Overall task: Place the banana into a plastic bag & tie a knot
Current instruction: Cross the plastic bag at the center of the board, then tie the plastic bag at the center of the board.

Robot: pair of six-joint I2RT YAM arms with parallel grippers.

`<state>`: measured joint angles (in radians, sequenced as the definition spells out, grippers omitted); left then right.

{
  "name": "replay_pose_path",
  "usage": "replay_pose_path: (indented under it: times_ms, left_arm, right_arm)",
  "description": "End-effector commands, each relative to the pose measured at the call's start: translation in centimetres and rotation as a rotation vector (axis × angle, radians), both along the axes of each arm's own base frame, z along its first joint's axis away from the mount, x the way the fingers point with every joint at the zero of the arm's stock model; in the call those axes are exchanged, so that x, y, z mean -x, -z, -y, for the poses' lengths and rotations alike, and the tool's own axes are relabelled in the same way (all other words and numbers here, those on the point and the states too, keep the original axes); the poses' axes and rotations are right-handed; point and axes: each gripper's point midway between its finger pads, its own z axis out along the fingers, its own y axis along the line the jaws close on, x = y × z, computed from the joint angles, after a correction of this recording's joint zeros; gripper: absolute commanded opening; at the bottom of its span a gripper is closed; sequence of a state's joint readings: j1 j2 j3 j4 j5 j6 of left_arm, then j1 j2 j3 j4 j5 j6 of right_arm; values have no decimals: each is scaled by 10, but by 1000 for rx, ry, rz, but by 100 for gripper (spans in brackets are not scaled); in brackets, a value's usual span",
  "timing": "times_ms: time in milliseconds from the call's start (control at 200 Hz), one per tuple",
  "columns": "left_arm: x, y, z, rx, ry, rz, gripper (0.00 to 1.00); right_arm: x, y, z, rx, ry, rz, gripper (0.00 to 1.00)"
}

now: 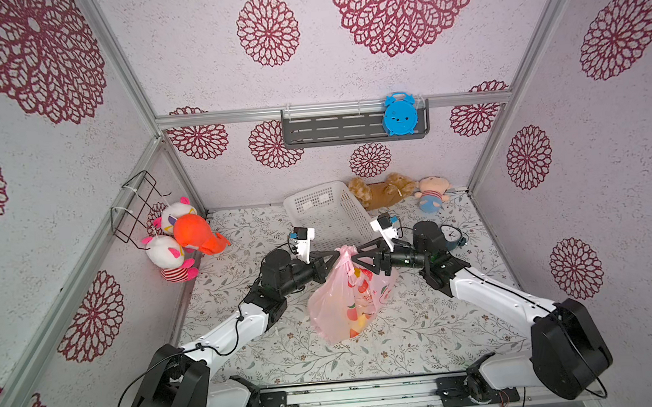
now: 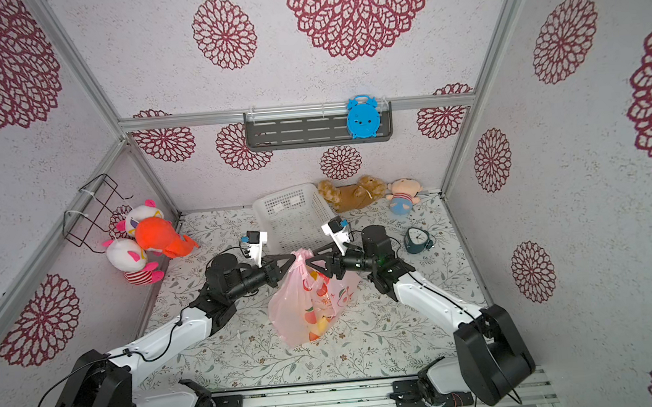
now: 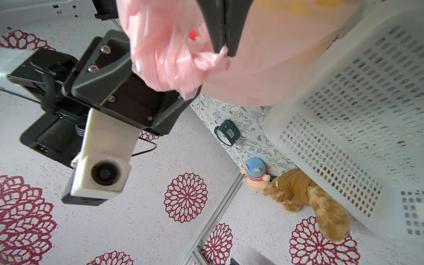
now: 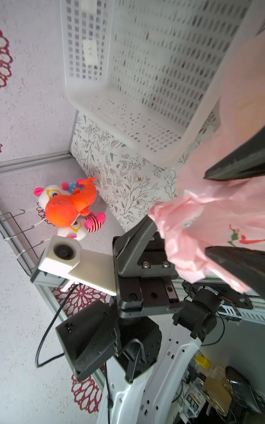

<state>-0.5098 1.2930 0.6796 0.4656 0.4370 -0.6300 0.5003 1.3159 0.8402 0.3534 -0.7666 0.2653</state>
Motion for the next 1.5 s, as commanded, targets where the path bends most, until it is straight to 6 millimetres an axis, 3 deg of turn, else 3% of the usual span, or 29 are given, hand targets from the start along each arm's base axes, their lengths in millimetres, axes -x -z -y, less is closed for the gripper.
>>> replay_pose_path:
  times_ms: [0, 125, 305, 605, 865, 1015, 1055, 1105, 1156, 1276, 1496]
  left_arm:
    - [1, -7, -7, -19, -28, 28, 0]
    - [2, -9, -10, -29, -40, 32, 0]
    - [4, -11, -13, -42, -49, 37, 0]
    - [8, -14, -16, -51, -56, 46, 0]
    - [8, -15, -17, -49, -57, 49, 0]
    - [8, -14, -17, -49, -57, 50, 0]
    - [8, -15, -17, -48, -60, 51, 0]
    - [7, -16, -19, -50, -71, 51, 0]
    - [4, -18, -22, -62, -98, 56, 0]
    - [-8, -22, -45, -163, -229, 45, 0]
    - [-28, -29, -106, -274, -477, -2, 0]
  right_arm:
    - [2, 9, 20, 74, 95, 11, 56]
    - [21, -4, 20, 42, 66, 12, 56]
    - [46, -5, -4, 66, 5, 12, 56]
    - [39, -8, -19, 48, 15, -1, 56]
    - [35, -18, -32, 24, -16, 4, 50]
    - [34, -22, -36, 17, -30, 1, 39]
    - [34, -21, -37, 18, -36, -3, 32]
    - [33, -19, -38, 25, -37, -9, 14]
    - [31, -17, -36, 39, -17, -9, 0]
    - [23, -12, -19, 101, 99, 0, 0]
    - [6, 18, 44, 271, 433, 9, 0]
